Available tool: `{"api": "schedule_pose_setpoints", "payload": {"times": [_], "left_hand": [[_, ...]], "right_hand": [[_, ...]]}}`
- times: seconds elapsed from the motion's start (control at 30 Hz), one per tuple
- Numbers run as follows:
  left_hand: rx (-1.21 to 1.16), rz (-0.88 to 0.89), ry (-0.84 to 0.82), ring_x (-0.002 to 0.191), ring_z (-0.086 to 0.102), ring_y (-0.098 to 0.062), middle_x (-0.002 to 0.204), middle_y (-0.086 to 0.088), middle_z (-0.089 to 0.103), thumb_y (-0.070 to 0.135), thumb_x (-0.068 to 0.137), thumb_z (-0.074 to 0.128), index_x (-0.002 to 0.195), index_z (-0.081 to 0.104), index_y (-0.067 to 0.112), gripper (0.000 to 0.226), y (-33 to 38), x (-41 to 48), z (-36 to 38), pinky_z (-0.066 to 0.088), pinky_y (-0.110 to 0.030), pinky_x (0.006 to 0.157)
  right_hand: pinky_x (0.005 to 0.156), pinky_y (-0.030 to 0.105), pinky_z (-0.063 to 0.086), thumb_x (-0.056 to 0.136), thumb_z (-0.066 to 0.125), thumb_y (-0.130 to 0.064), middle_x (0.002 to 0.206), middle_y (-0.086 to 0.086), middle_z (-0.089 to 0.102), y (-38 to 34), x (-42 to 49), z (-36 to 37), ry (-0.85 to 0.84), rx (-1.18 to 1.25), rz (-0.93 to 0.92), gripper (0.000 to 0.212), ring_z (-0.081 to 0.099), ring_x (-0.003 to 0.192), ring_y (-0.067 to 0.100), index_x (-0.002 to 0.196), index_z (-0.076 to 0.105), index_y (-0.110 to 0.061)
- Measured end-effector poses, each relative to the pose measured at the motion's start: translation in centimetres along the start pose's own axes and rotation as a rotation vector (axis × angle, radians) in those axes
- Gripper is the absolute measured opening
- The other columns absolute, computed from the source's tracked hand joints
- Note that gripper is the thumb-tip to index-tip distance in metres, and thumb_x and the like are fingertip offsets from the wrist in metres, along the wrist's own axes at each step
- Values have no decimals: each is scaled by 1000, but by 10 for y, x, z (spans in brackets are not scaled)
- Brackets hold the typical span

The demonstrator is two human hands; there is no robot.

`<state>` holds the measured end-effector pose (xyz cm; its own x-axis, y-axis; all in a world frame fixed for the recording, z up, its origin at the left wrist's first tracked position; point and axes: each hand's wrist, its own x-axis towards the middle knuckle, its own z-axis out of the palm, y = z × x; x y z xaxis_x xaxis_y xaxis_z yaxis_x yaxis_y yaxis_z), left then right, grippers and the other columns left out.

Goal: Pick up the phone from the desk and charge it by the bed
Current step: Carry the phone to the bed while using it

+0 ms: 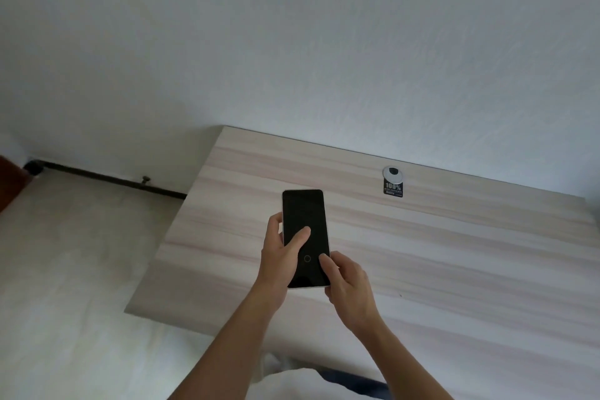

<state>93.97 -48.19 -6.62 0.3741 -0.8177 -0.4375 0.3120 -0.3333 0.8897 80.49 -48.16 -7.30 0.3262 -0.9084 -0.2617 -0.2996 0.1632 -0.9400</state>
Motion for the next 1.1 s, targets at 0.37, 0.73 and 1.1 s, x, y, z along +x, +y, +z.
{"api": "schedule_pose_setpoints", "payload": {"times": [0.37,0.73,1.1], "left_hand": [[-92,79,369,89,72,-23,106,-6,69,28,94,66,125,46,29,37,7,-50,-42,63,-41,71],[-361,90,868,85,74,-23,101,-6,74,23,91,69,119,52,27,32,-44,-151,-71,61,-38,69],[-482,139,1187,91,73,-30,104,-9,73,26,91,68,120,51,29,34,-80,-237,-111,62,-48,77]], "right_hand": [[54,32,41,101,48,-33,62,2,63,-22,6,30,-332,-116,-128,30,52,52,12,82,67,-18],[49,16,36,101,47,-35,52,-15,56,-17,-45,67,-796,-314,-309,32,50,49,2,75,62,-24],[45,15,36,101,48,-29,49,-19,58,-16,-106,126,-1142,-371,-370,25,49,43,3,84,64,-18]]}}
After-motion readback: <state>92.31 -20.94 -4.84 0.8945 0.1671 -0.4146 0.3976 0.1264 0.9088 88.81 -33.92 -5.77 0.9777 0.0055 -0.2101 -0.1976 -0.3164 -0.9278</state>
